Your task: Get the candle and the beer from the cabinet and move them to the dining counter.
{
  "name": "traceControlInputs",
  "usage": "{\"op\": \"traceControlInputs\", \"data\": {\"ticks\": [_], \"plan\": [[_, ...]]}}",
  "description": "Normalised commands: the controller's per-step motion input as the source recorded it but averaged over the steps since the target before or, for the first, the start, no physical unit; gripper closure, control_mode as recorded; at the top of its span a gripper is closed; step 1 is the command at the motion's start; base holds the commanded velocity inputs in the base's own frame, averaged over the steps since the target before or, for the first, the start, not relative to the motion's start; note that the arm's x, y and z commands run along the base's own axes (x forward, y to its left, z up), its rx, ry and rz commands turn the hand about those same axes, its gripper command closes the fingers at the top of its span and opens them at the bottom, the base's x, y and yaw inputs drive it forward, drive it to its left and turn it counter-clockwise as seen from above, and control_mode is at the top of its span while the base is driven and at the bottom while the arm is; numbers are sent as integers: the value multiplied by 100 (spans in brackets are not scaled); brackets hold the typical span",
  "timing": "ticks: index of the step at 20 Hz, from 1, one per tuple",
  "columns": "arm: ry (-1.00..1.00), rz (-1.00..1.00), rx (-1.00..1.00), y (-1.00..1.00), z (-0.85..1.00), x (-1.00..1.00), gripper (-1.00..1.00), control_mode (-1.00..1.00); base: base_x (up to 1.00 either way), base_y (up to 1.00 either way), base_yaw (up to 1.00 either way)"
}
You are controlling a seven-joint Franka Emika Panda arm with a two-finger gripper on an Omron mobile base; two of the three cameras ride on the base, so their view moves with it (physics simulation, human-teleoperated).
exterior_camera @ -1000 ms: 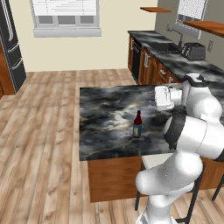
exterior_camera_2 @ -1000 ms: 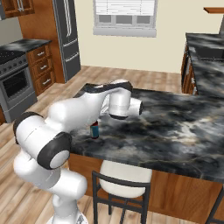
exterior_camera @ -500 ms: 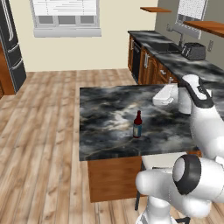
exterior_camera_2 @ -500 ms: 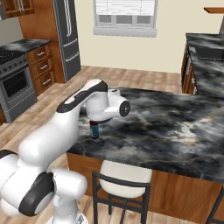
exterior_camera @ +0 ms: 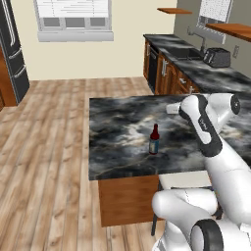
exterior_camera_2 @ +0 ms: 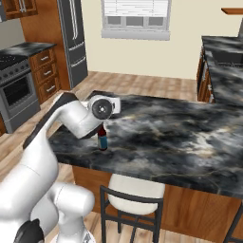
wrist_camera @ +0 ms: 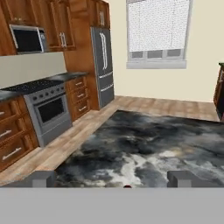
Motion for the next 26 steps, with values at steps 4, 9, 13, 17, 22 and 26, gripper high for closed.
{"op": "traceControlInputs", "data": {"ticks": [4, 9, 13, 17, 22, 26], "plan": [[28, -30, -9, 0, 39, -25, -100, -100, 0, 0, 0], [25, -23, -7, -7, 44, -28, -100, -100, 0, 0, 0], [17, -12, -5, -14, 29, -54, -100, -100, 0, 0, 0], [14, -1, -1, -5, 42, -57, -100, -100, 0, 0, 0], [11, -2, 0, 0, 12, -66, -100, -100, 0, 0, 0], [6, -2, 0, 0, 10, -57, -100, -100, 0, 0, 0]]}}
